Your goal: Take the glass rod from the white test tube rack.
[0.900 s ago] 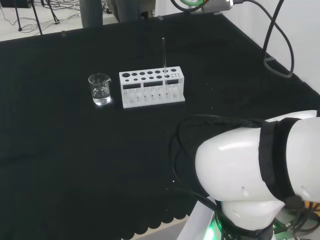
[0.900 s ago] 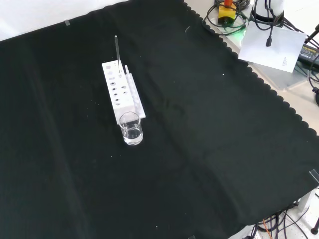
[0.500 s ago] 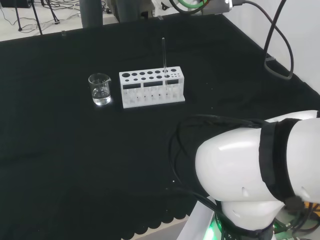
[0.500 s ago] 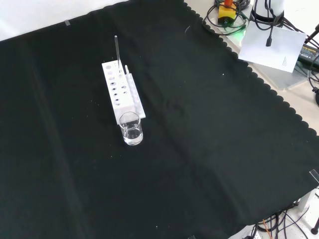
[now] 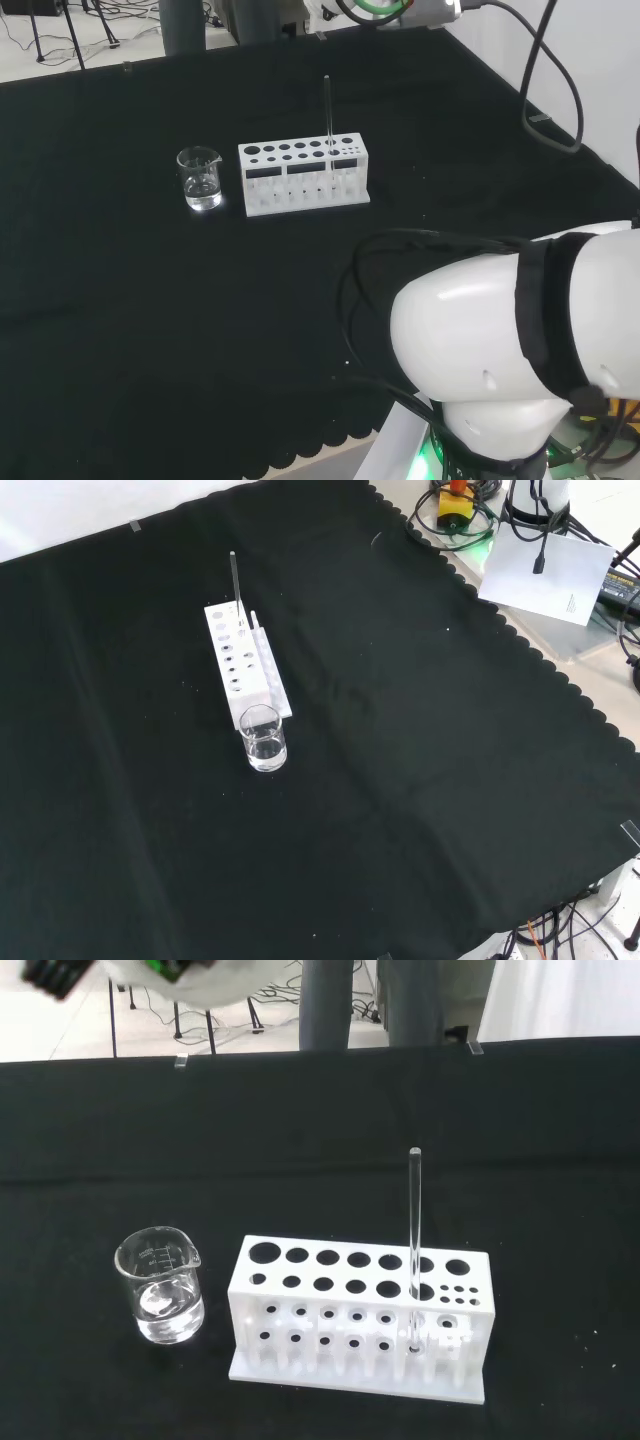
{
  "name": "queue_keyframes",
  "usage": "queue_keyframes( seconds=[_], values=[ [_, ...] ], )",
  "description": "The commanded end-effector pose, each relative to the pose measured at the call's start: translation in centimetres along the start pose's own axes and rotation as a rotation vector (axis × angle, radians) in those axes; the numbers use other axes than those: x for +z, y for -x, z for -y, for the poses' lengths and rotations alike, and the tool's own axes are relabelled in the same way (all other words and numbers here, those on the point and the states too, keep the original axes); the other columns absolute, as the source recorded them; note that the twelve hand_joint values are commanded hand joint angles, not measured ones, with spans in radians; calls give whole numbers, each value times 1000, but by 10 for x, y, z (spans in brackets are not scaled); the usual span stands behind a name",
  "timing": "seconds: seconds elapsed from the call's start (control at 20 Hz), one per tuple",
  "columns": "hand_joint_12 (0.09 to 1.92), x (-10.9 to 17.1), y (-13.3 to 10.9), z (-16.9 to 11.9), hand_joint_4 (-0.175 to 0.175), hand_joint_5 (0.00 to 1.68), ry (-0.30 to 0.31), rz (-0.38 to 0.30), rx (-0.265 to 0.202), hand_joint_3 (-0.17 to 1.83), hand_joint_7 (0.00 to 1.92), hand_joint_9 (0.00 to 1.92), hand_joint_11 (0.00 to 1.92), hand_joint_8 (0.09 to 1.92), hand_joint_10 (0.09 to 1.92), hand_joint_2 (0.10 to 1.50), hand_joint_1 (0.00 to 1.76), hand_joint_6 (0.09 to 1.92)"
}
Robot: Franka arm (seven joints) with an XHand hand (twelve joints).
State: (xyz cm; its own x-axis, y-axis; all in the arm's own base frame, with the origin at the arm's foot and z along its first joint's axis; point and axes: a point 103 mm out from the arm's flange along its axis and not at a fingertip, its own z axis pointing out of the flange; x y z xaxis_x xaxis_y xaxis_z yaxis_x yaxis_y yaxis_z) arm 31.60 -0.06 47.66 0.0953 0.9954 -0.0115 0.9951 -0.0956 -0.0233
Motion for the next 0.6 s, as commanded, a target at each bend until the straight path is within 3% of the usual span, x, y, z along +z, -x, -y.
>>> queue_keyframes(
  seconds=[0.05,0.6],
  values=[
    [967,9,7,-28,-175,0,-21,3,17,655,0,0,0,250,644,732,791,87],
    [959,30,26,-92,-175,0,-51,-14,7,641,0,0,0,283,641,750,767,87]
  ],
)
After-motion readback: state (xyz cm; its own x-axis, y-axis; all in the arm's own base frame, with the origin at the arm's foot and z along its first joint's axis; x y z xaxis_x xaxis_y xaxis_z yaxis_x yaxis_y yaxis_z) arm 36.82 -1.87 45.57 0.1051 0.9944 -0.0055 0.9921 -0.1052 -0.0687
